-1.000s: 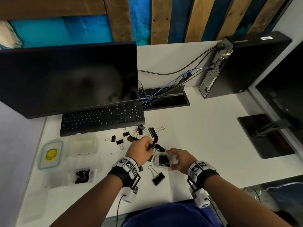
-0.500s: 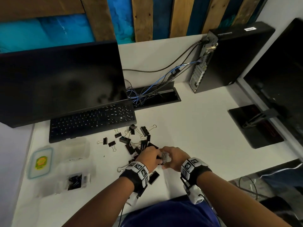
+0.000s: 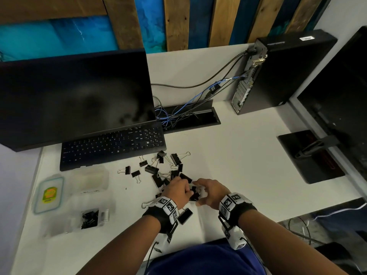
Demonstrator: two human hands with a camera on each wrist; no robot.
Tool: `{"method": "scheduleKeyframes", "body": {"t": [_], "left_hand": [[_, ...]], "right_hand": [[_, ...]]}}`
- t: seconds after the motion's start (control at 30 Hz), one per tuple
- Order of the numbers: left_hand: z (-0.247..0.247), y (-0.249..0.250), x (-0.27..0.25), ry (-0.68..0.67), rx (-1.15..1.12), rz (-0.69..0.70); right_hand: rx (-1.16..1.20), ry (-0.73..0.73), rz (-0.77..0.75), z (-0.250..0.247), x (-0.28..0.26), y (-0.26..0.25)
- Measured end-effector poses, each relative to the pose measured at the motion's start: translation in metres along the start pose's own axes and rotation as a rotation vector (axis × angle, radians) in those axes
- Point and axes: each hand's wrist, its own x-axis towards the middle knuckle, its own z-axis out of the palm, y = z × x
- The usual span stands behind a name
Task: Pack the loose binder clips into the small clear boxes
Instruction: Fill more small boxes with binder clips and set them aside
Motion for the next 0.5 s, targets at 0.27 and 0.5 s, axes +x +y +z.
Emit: {"method": "scheduleKeyframes", "body": {"t": [0.27, 0.5], "left_hand": [[-0.0046, -0.0054, 0.0000, -0.012, -0.046, -0.076], [-0.0060, 0.0022, 0.0076, -0.061, -0.015, -0.095]], "right_hand": [[0.002, -0.006, -0.002, 0.0005, 0.0006, 0.0017], [-0.013, -0.006, -0.005, -0.0002, 0.0011, 0.0008]]}}
